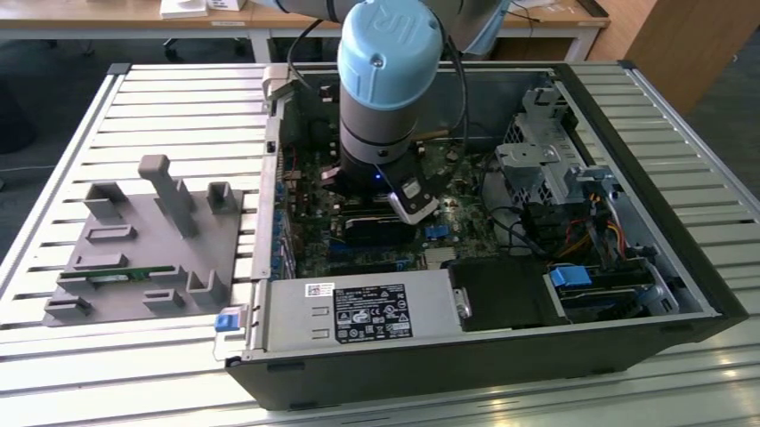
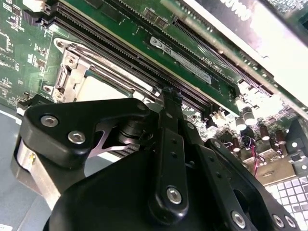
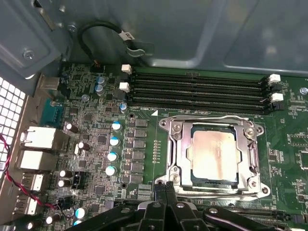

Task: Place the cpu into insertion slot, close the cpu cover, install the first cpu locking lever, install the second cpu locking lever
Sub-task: 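Install the second cpu locking lever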

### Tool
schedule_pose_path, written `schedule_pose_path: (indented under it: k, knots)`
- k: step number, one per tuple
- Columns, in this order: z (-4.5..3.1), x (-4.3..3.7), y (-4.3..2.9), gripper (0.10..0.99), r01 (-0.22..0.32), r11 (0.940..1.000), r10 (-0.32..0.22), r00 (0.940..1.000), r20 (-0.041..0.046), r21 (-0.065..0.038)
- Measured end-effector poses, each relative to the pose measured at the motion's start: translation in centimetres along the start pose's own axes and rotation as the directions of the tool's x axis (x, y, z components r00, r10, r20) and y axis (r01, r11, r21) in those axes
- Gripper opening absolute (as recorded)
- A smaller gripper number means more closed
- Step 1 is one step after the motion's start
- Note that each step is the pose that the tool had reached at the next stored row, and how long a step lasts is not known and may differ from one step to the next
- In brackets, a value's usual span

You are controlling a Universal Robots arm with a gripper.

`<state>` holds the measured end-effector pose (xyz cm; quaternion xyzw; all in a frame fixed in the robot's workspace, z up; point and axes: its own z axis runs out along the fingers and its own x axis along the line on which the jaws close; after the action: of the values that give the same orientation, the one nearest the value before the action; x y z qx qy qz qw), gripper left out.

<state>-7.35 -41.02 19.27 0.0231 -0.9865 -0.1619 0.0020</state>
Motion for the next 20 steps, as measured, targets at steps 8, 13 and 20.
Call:
schedule_pose_path:
  k: [8,13,20]
  knots:
    - [0.31,0.13,0.32,0.106,0.000,1.0000,0.000,1.0000,0.0001,-0.002]
    - [0.49,0.27,0.55,0.106,0.000,1.0000,0.000,1.0000,0.0001,-0.002]
    - [0.72,0.47,0.81,0.106,0.000,1.0000,0.000,1.0000,0.0004,-0.004]
